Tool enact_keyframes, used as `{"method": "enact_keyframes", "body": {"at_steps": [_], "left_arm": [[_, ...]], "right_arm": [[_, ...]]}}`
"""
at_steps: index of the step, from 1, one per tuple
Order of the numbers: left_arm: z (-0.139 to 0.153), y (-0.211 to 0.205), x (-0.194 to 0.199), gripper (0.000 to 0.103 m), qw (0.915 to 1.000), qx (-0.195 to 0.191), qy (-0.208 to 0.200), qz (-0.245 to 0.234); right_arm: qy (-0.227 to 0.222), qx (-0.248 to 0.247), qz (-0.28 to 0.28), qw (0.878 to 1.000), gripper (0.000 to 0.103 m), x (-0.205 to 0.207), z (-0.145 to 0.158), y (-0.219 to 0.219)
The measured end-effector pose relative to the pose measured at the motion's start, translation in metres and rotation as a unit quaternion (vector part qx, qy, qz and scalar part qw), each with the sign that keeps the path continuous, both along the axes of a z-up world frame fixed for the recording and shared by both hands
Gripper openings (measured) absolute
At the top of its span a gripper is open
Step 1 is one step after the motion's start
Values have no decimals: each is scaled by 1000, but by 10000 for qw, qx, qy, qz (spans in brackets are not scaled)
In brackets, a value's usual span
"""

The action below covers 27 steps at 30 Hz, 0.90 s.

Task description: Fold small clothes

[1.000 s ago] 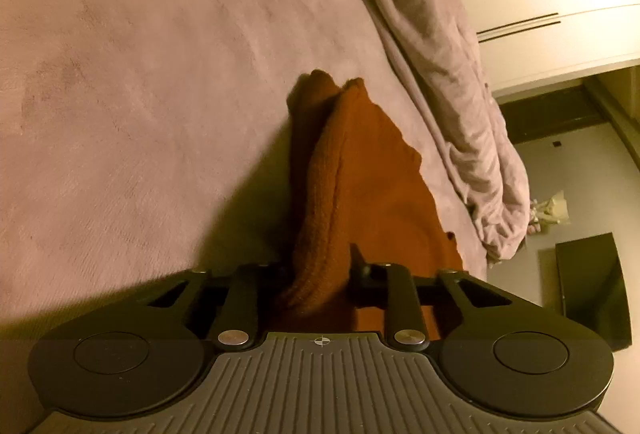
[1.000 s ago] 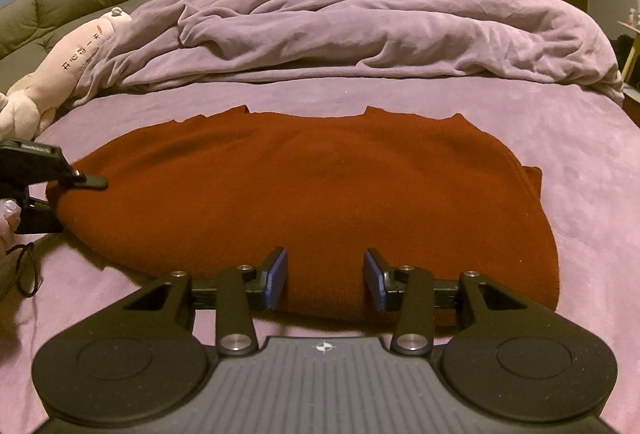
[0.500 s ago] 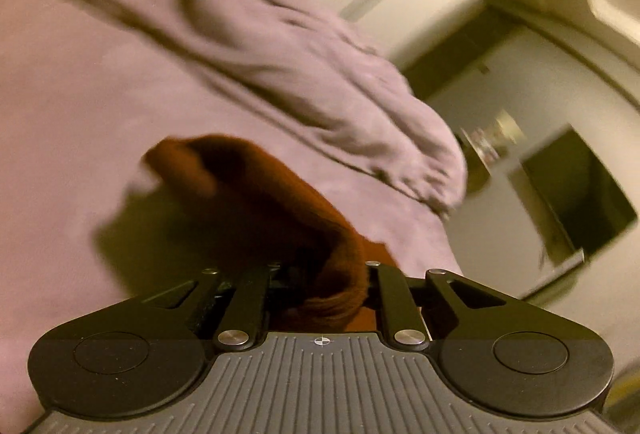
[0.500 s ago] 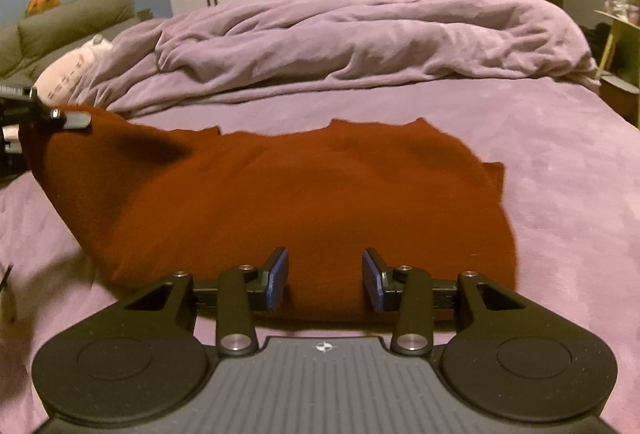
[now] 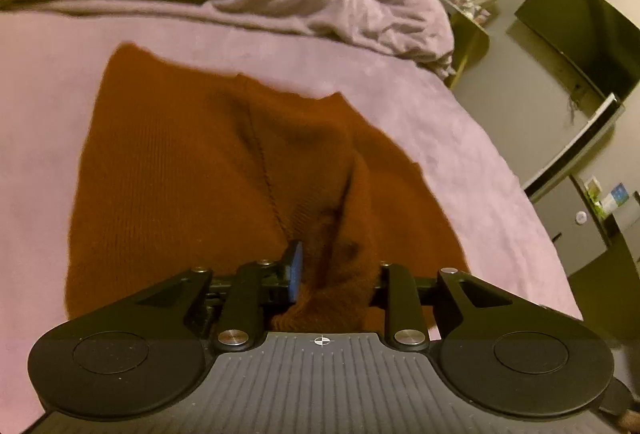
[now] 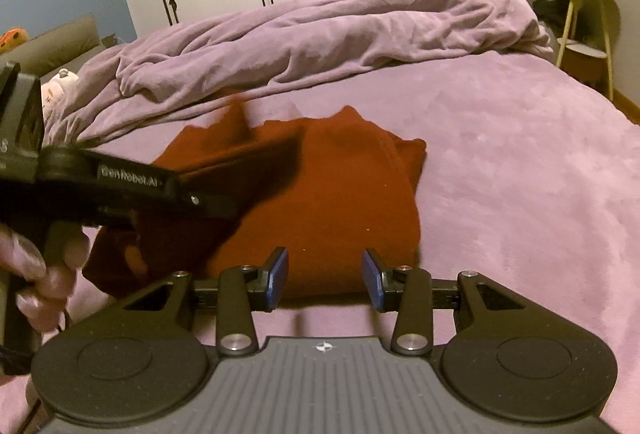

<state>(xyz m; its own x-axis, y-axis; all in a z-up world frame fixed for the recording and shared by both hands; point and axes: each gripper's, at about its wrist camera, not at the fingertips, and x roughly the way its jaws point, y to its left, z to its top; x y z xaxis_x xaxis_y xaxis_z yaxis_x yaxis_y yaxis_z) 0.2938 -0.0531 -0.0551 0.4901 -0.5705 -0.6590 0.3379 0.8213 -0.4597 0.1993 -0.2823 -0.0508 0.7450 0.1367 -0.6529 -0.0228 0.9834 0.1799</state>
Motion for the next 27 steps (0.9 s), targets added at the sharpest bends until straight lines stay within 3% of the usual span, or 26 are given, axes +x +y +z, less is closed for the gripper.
{"method": "enact_keyframes", "body": {"at_steps": [4, 8, 12, 15, 19, 25, 27], "left_arm": [[33, 30, -27, 39, 9994, -126, -327, -8], [48, 60, -42, 57, 9966, 378, -618, 383], [25, 79, -40, 58, 9908, 1033, -290, 831], [5, 84, -37, 58, 9943, 703, 84, 803], [-15, 86, -34, 59, 9953, 359, 400, 802], [-17, 71, -44, 62, 9961, 562, 272, 627], [-20, 68, -47, 63, 9960, 638, 281, 561]], "right_arm": [[-49, -41, 59, 10000, 40, 3, 3, -3], [-216, 133, 12, 9997, 41, 16, 15, -4], [-12, 861, 51, 9963, 52, 44, 20, -4], [512, 1359, 235, 9891, 64, 76, 8, 2], [1108, 1803, 194, 9772, 66, 110, -15, 8], [1149, 1971, 219, 9734, 67, 134, -17, 22], [1079, 1812, 302, 9770, 66, 140, -15, 30]]}}
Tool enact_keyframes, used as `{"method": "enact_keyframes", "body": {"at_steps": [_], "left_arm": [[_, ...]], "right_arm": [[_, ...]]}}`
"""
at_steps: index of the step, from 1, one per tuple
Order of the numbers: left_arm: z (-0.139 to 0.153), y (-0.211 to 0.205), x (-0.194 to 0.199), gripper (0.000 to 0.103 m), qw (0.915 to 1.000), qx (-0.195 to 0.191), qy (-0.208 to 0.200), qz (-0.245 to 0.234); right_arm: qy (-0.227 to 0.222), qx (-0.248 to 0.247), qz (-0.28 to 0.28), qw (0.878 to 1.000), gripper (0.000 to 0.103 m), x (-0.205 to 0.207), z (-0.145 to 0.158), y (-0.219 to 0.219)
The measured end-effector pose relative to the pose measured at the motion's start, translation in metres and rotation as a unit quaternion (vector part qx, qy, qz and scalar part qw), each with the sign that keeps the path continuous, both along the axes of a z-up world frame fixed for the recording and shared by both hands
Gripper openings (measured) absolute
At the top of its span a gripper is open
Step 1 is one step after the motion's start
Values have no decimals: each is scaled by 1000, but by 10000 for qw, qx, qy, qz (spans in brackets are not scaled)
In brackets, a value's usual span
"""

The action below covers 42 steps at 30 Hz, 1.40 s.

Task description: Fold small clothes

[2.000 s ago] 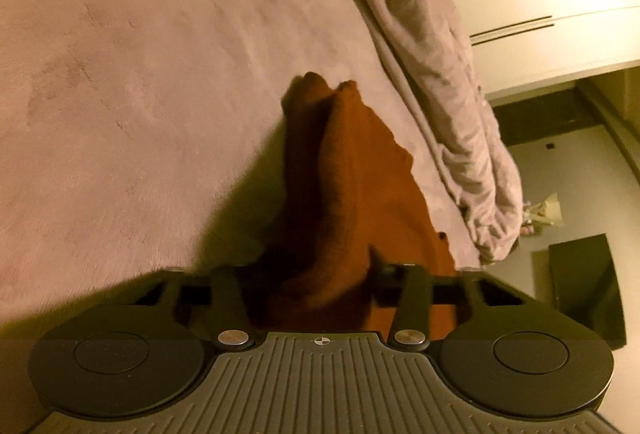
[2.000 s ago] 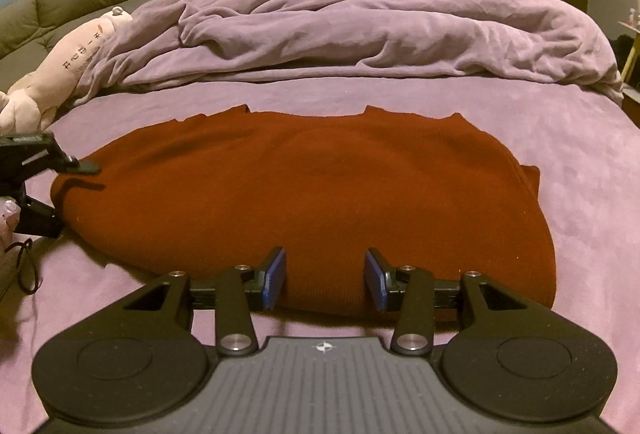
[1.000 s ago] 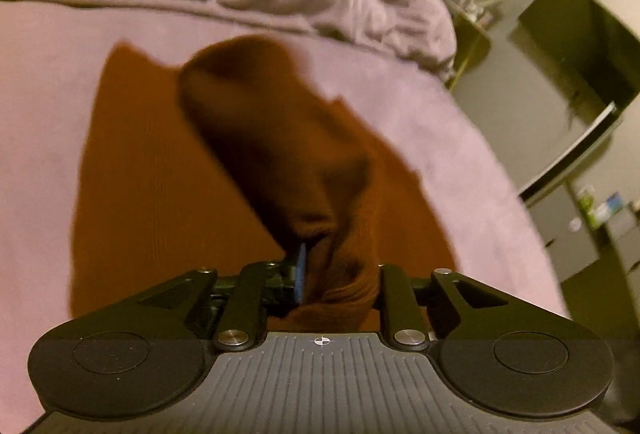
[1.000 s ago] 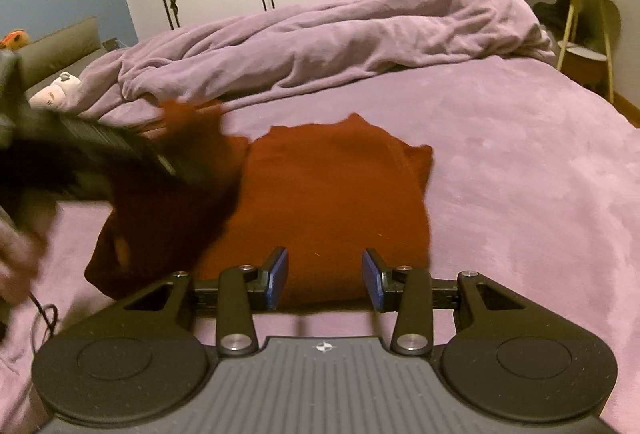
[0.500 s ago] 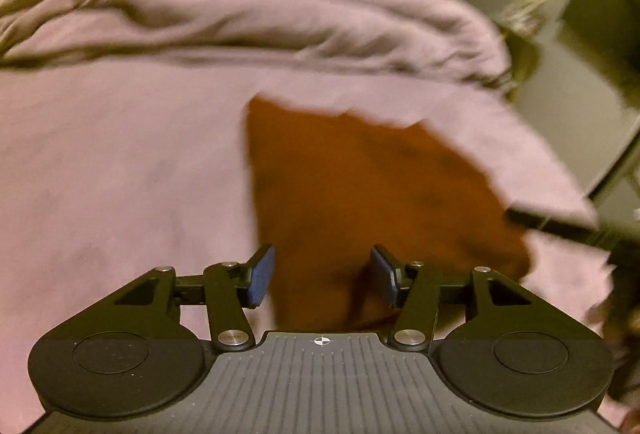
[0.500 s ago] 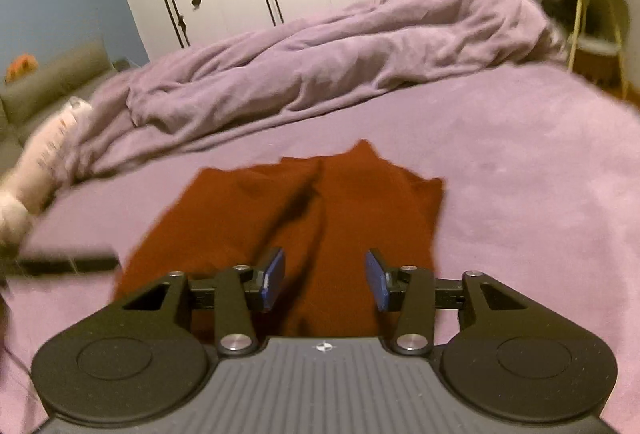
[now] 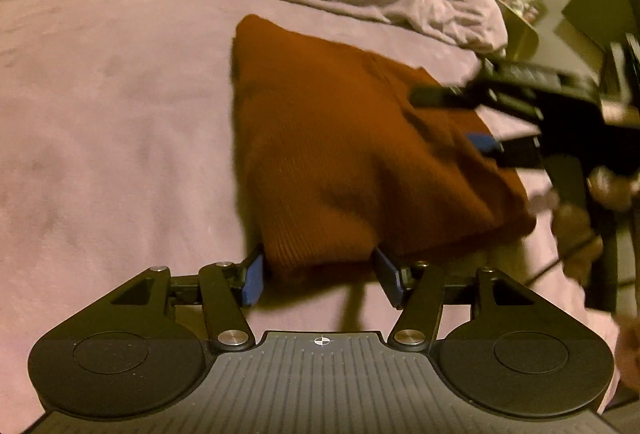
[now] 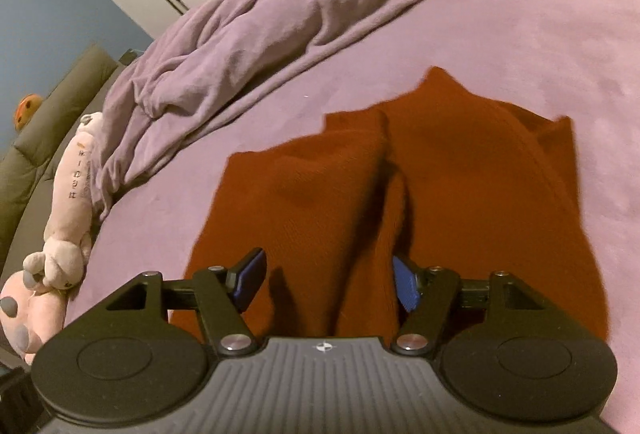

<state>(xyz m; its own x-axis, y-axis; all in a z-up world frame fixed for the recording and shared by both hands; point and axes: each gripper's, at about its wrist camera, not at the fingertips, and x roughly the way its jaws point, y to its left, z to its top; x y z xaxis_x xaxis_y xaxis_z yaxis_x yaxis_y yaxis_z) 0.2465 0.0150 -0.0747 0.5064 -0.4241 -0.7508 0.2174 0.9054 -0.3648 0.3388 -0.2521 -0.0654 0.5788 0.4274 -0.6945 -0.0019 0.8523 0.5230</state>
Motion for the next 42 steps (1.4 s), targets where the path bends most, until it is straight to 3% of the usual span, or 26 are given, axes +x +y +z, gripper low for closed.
{"method": "enact_keyframes", "body": {"at_steps": [4, 7, 8, 13, 18, 20, 23, 26, 30, 33, 37, 42], "left_arm": [[-4, -7, -3, 63, 9995, 310, -84, -56], [-2, -9, -4, 63, 9993, 370, -88, 50], [-1, -9, -3, 63, 9992, 370, -69, 116], [5, -11, -5, 64, 9980, 537, -173, 272], [9, -16, -7, 67, 9977, 584, -254, 215], [8, -21, -3, 70, 9980, 567, -250, 156], [5, -29, 0, 71, 9984, 533, -176, 72], [5, -29, -1, 70, 9980, 594, -191, 48], [6, -26, -1, 71, 9983, 538, -158, 140], [5, -29, -1, 71, 9983, 506, -114, 255], [6, -34, -2, 71, 9981, 418, -41, 449], [5, -41, 0, 71, 9971, 394, 50, 648]], "right_arm": [[-89, -466, 209, 9987, 50, 8, 0, 20], [-319, -1155, 492, 9916, 30, 9, 0, 37], [-456, -1430, 564, 9871, 17, 7, 2, 42], [-1458, -2535, 867, 9523, 12, -16, 32, 59], [-2180, -3672, 658, 9018, 12, -40, 45, 43], [-1972, -3998, 475, 8939, 12, -37, 31, 27], [-1341, -4232, 455, 8949, 14, -26, 1, 5], [-1385, -3998, 260, 9057, 19, -39, 7, -10], [-1382, -2965, -274, 9446, 45, -82, 31, -41], [-1173, -1995, -741, 9700, 55, -122, 32, -62], [-726, -922, -941, 9886, 55, -150, 14, -71], [-510, 269, -1037, 9929, 51, -133, -6, -69]]}}
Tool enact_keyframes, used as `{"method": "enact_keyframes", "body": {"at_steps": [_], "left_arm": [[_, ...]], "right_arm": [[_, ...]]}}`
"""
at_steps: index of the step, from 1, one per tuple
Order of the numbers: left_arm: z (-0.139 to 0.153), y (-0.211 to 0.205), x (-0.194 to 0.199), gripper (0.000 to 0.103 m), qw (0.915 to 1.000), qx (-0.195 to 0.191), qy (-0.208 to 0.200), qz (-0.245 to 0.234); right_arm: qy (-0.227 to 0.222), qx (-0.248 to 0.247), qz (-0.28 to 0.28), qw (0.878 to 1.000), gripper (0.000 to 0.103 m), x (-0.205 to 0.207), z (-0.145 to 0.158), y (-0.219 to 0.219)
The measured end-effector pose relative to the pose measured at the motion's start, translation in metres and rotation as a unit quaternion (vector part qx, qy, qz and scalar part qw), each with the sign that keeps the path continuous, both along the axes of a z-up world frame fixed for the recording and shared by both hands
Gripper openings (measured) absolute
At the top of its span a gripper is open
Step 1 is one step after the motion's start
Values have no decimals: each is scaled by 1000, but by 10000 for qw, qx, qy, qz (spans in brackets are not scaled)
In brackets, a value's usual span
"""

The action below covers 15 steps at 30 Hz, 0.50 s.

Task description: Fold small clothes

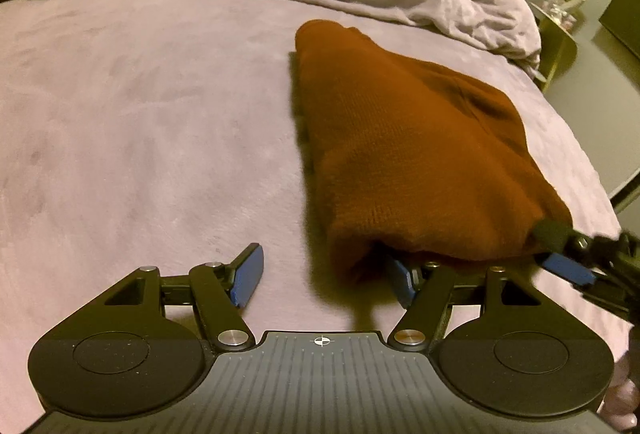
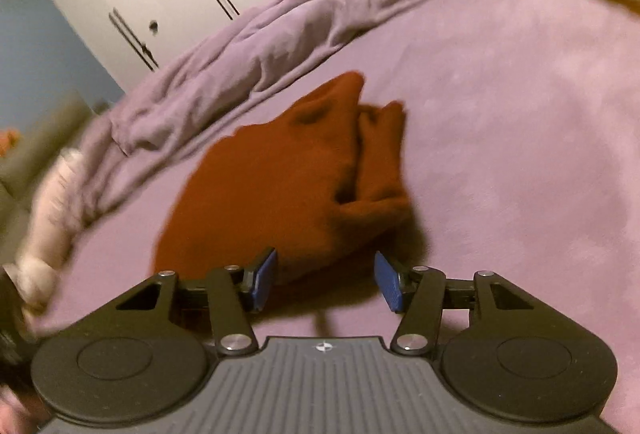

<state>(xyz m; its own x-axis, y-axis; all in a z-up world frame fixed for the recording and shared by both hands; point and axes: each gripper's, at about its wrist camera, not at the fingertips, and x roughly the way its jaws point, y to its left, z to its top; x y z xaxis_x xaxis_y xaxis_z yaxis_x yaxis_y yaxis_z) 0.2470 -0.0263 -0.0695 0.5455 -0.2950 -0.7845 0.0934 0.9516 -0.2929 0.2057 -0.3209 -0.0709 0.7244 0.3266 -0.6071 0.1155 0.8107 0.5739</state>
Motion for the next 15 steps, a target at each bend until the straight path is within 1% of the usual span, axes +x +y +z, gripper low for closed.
{"method": "enact_keyframes", "body": {"at_steps": [2, 4, 5, 6, 7, 8, 10, 11, 14, 15], "left_arm": [[-1, -3, 1, 71, 10000, 19, 3, 39], [-2, -4, 4, 71, 10000, 14, 35, 73], [-2, -4, 5, 71, 10000, 13, 23, 81], [-2, -4, 5, 71, 9999, 28, -3, 107], [-2, -3, 6, 70, 9999, 66, -14, 157], [-2, -2, 7, 69, 9997, 88, -7, 220], [-2, 4, 7, 69, 9995, -56, 20, 314], [-2, 6, 6, 69, 9993, -83, 20, 369], [-1, 13, 4, 73, 9990, -110, 27, 437], [0, 16, 4, 74, 9990, -131, 61, 419]], "right_arm": [[30, 361, -167, 9992, 45, 8, -7, -2], [83, 695, -276, 9972, 43, 17, -14, -2], [176, 871, -343, 9954, 38, 21, -19, -4], [224, 992, -373, 9941, 28, 25, -22, -4], [293, 1069, -386, 9931, 22, 29, -27, -4], [368, 1045, -407, 9930, 15, 31, -29, -4], [327, 898, -389, 9947, 13, 31, -26, -2], [256, 958, -423, 9942, 12, 29, -22, -1], [70, 1726, -527, 9836, 11, 19, -29, -12], [146, 1661, -563, 9844, 10, 18, -34, -15]]}}
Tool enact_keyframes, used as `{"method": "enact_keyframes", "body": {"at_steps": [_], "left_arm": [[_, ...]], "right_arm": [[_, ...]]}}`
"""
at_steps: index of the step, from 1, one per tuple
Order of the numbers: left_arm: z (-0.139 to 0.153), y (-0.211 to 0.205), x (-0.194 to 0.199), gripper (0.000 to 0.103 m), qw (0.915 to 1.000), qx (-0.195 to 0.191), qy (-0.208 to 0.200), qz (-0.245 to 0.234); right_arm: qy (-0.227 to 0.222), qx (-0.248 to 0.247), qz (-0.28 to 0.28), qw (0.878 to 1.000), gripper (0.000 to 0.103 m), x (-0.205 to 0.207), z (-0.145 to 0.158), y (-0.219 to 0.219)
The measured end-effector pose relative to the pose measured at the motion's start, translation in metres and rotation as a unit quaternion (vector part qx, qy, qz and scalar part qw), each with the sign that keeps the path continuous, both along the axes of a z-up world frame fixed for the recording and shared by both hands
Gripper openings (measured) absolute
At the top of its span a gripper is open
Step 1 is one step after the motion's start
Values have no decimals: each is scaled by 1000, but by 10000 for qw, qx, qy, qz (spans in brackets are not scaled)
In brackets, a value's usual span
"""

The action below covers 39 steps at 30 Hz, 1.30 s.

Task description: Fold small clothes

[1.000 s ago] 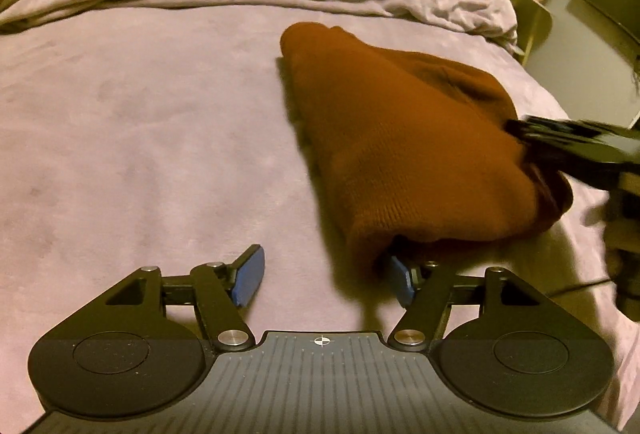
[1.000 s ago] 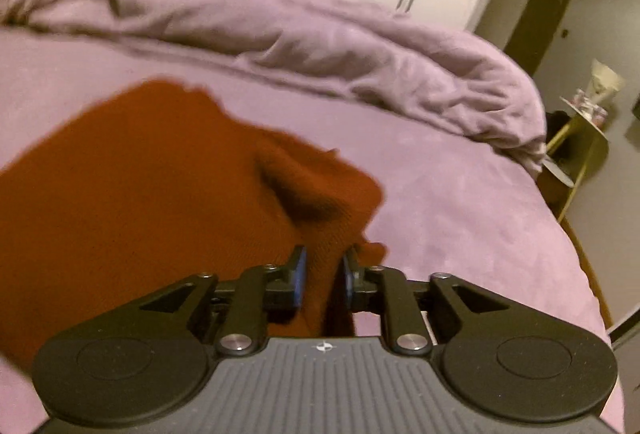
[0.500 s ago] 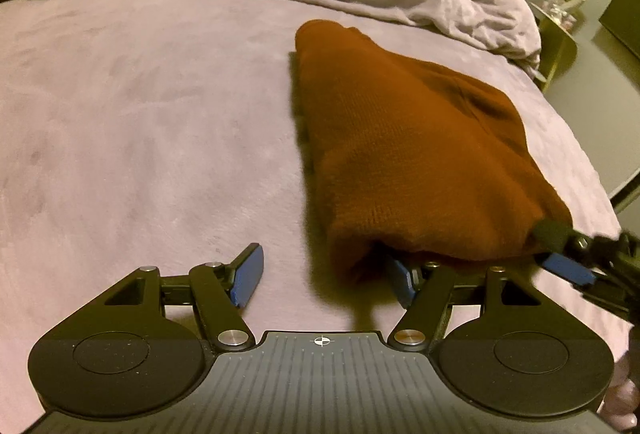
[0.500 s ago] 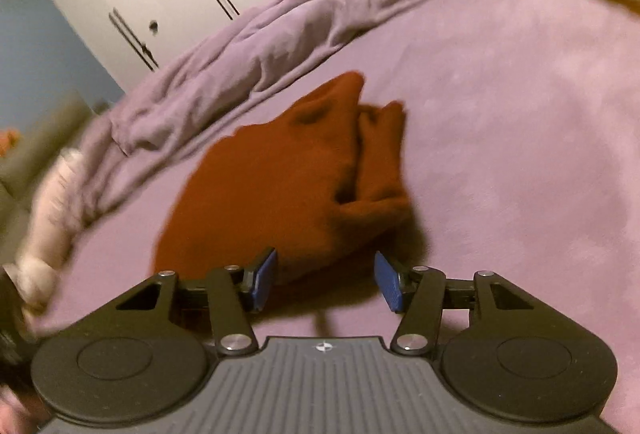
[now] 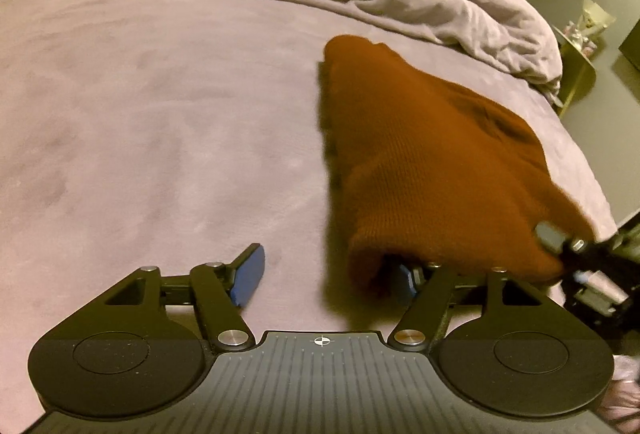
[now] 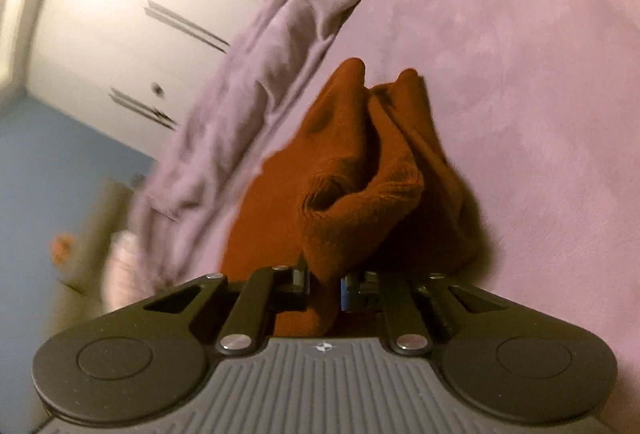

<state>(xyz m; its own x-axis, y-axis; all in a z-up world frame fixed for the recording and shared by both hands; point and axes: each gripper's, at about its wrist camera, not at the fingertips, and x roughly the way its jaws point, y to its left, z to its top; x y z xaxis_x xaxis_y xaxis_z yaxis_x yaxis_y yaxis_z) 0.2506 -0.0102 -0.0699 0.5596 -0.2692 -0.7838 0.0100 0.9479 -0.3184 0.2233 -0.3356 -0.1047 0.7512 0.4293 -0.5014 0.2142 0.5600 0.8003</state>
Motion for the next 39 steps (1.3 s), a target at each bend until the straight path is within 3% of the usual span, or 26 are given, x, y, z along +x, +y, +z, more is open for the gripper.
{"method": "enact_keyframes", "body": {"at_steps": [2, 5, 8, 12, 15, 19, 23, 28, 32, 36, 39], "left_arm": [[2, 6, -4, 75, 9999, 16, 82, -93], [15, 17, -14, 73, 9993, 361, 61, -125], [34, 27, -17, 74, 9983, 529, -252, -9], [51, 21, 3, 75, 9984, 233, -512, 77], [53, 0, 23, 76, 9978, 160, -639, -100], [37, -21, 44, 75, 9973, 484, -532, -134], [25, -23, 44, 76, 9968, 529, -543, -261], [14, -12, 44, 77, 9987, 247, -409, -170], [8, -11, 42, 80, 9983, 266, -470, -215], [0, -10, 43, 83, 9992, 79, -374, -105], [-4, -10, 40, 88, 9992, 54, -398, -41]], "right_arm": [[168, -675, 144, 9975, 10, -1, -6, 0], [99, -1072, 464, 9931, 9, -8, 5, -3], [57, -1658, 443, 9851, 19, -19, 30, -5], [-275, -2685, 397, 9621, 20, -21, 62, 13], [-611, -3387, 579, 9371, 20, -10, 80, 40], [-943, -3340, 911, 9334, 20, 12, 93, 65], [-1073, -3329, 1374, 9267, 20, 33, 88, 91], [-931, -3459, 1958, 9129, 20, 50, 60, 120], [-890, -3590, 2054, 9061, 20, 41, 46, 123], [-1041, -4090, 2137, 8810, 20, 31, 36, 133], [-1079, -4135, 2127, 8787, 20, 29, 31, 133]]}}
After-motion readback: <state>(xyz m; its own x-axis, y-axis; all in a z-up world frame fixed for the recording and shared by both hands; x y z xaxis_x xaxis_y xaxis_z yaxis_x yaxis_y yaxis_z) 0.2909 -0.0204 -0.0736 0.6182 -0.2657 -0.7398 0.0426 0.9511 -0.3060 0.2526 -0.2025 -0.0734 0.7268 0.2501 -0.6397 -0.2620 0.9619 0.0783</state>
